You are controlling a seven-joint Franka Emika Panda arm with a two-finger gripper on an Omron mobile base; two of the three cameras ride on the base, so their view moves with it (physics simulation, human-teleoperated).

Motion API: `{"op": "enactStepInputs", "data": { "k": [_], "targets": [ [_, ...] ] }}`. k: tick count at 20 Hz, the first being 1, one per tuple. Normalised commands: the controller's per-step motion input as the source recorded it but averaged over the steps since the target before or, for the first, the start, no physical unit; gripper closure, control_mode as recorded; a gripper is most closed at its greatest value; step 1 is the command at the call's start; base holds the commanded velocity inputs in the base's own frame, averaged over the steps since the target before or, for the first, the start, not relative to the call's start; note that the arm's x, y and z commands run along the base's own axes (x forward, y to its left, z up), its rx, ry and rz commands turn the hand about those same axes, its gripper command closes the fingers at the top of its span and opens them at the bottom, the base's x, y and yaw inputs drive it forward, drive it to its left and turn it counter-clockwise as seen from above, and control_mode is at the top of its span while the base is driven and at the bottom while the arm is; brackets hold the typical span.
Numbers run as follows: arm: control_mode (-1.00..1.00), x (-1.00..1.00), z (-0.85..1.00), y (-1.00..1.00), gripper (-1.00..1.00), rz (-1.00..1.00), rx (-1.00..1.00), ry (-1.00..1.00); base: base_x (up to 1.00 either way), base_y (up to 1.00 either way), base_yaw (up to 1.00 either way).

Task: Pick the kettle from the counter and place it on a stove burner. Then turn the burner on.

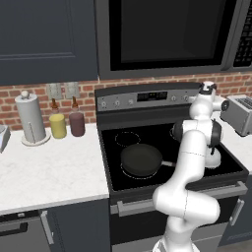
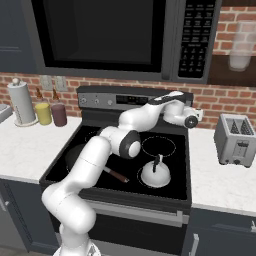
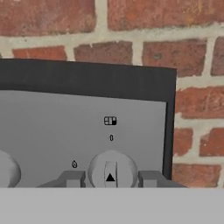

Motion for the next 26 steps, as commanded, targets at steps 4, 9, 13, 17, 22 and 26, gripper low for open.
{"op": "enactStepInputs", "data": {
  "k": [4,9,13,17,22,26],
  "targets": [
    [-1.0,0.0,-0.13,-0.1,1.0,0.03,-0.2,-0.1,0.0,0.0,0.0],
    [-1.0,0.0,-0.09,0.0,1.0,0.07,-0.23,-0.07,0.0,0.0,0.0],
    [-1.0,0.0,0.0,0.0,1.0,0.06,-0.21,-0.03,0.0,0.0,0.0],
    [-1.0,0.0,0.0,0.0,1.0,0.05,-0.21,-0.03,0.0,0.0,0.0],
    [-1.0,0.0,0.0,0.0,1.0,0.04,-0.19,0.0,0.0,0.0,0.0],
    [-1.0,0.0,0.0,0.0,1.0,0.04,-0.17,-0.01,0.0,0.0,0.0]
  ]
}}
